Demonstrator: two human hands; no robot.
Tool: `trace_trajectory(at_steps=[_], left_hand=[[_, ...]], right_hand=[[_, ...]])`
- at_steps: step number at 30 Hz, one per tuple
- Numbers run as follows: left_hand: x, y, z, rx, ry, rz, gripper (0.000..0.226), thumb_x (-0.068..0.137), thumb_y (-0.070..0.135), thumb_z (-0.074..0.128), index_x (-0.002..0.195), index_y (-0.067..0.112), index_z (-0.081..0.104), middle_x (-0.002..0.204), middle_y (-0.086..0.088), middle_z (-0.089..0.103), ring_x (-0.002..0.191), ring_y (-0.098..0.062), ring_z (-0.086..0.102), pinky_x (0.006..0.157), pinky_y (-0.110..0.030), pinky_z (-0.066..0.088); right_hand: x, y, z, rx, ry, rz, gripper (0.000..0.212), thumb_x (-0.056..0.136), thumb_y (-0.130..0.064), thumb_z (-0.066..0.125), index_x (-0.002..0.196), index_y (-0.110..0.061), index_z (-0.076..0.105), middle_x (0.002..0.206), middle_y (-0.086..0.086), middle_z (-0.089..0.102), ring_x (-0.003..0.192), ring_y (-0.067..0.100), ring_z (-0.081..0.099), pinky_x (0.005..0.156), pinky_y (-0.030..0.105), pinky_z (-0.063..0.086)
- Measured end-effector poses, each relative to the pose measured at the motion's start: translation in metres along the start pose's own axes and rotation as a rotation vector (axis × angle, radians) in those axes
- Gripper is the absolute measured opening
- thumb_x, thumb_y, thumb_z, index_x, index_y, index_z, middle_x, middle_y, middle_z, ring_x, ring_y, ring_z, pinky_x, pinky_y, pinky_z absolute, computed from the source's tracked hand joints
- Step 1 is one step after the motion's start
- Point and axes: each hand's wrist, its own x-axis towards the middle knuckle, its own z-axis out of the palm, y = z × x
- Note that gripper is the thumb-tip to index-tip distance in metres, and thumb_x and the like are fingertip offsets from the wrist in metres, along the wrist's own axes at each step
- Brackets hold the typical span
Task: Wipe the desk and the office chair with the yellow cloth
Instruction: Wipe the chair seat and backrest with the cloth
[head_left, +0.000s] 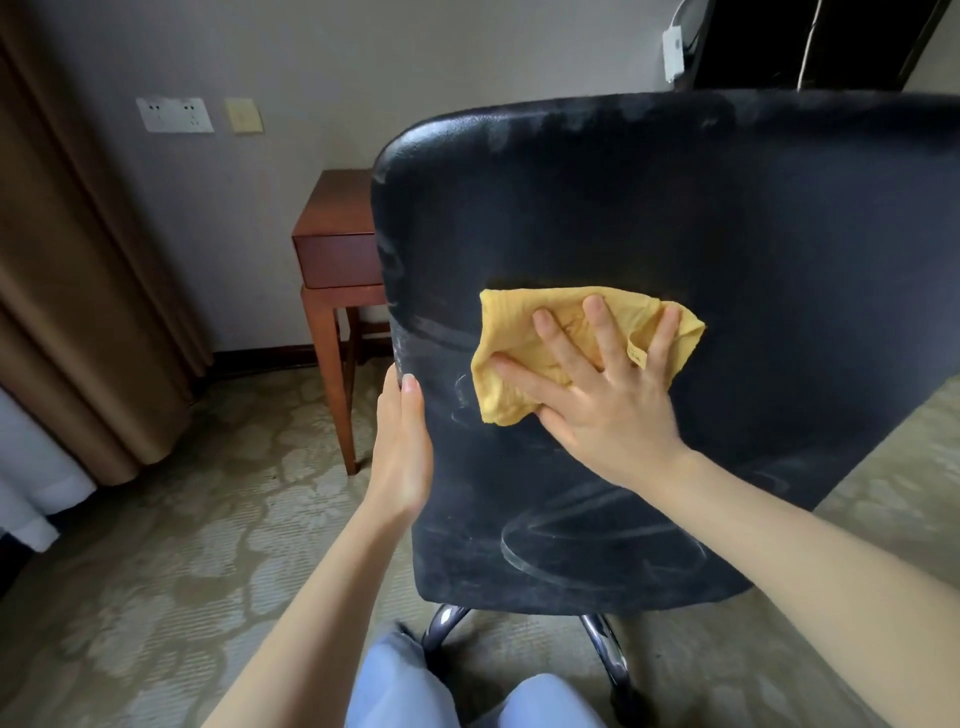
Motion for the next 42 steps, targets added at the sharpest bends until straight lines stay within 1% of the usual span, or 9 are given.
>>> trace_trajectory(at_steps=[5,9,14,20,25,30,36,39,42], left_hand=[[0.002,-0.005,0.005,-0.014,0.048,0.002,0.047,0.104,0.038,0.015,0.143,0.018,0.032,0.148,0.009,0.034,0.137,-0.008,0.028,0.115,-0.032,0.021],[0.007,-0.004,0.004,-0.065,0.024,-0.122,0.047,0.102,0.047,0.011,0.130,0.029,0.044,0.130,0.022,0.039,0.120,0.004,0.034,0.106,-0.024,0.021],[0.009,0.003,0.004,-0.194,-0.068,-0.180,0.062,0.098,0.056,0.005,0.152,0.027,0.017,0.155,0.013,0.020,0.141,-0.001,0.019,0.112,-0.022,0.017],[0.002,0.010,0.002,-0.133,-0.176,-0.158,0.066,0.098,0.056,0.002,0.149,0.023,0.027,0.108,0.027,0.041,0.059,0.025,0.050,0.051,0.005,0.038],[0.007,-0.003,-0.007,-0.158,-0.208,-0.240,0.073,0.091,0.067,0.001,0.147,0.031,0.031,0.126,0.020,0.042,0.109,0.006,0.038,0.083,-0.010,0.033],[0.001,-0.001,-0.015,-0.145,-0.245,-0.237,0.068,0.091,0.066,0.000,0.141,0.037,0.036,0.115,0.028,0.045,0.103,0.010,0.041,0.088,-0.012,0.030],[-0.002,0.001,-0.023,-0.124,-0.220,-0.158,0.062,0.096,0.053,-0.007,0.100,0.037,0.053,0.074,0.040,0.063,0.072,0.028,0.054,0.055,0.005,0.038],[0.002,-0.008,-0.028,-0.104,-0.197,-0.164,0.071,0.092,0.059,-0.010,0.117,0.037,0.052,0.099,0.037,0.058,0.091,0.024,0.050,0.082,0.004,0.031],[0.006,-0.015,-0.033,-0.132,-0.193,-0.224,0.083,0.088,0.065,-0.013,0.141,0.030,0.040,0.128,0.020,0.040,0.121,0.001,0.033,0.101,-0.023,0.015]], right_hand=[[-0.002,0.004,0.021,-0.062,0.103,-0.102,0.055,0.095,-0.048,0.047,0.144,-0.047,0.022,0.153,-0.007,0.019,0.146,0.025,-0.007,0.110,0.062,0.007],[-0.018,0.016,0.030,0.012,0.158,-0.374,0.051,0.092,-0.018,0.058,0.137,-0.037,0.044,0.141,-0.011,0.045,0.132,0.015,0.043,0.106,0.047,0.030],[-0.053,0.039,0.028,0.111,0.018,-0.586,0.044,0.091,-0.002,0.054,0.127,-0.026,0.061,0.138,-0.009,0.051,0.124,0.013,0.052,0.107,0.040,0.034],[-0.083,0.082,0.009,0.077,-0.155,-0.616,0.058,0.079,-0.005,0.069,0.133,-0.023,0.053,0.145,-0.005,0.043,0.132,0.017,0.041,0.110,0.043,0.030],[-0.057,0.091,-0.007,0.026,-0.076,-0.491,0.049,0.090,-0.010,0.058,0.136,-0.023,0.046,0.144,-0.002,0.040,0.135,0.023,0.037,0.113,0.048,0.021],[0.010,0.070,-0.020,0.038,0.063,-0.363,0.039,0.093,-0.025,0.052,0.131,-0.029,0.055,0.143,-0.003,0.039,0.134,0.022,0.033,0.114,0.049,0.010],[0.071,0.000,-0.019,0.075,0.168,-0.155,0.045,0.096,-0.035,0.046,0.141,-0.035,0.041,0.148,-0.002,0.039,0.137,0.024,0.025,0.114,0.052,0.000],[0.075,-0.036,-0.007,0.070,0.128,-0.103,0.048,0.097,-0.036,0.043,0.144,-0.034,0.035,0.149,-0.003,0.038,0.138,0.024,0.021,0.113,0.053,-0.002],[0.057,-0.060,0.010,0.024,0.061,-0.172,0.049,0.096,-0.036,0.046,0.144,-0.033,0.036,0.150,-0.006,0.035,0.137,0.019,0.021,0.113,0.052,0.006]])
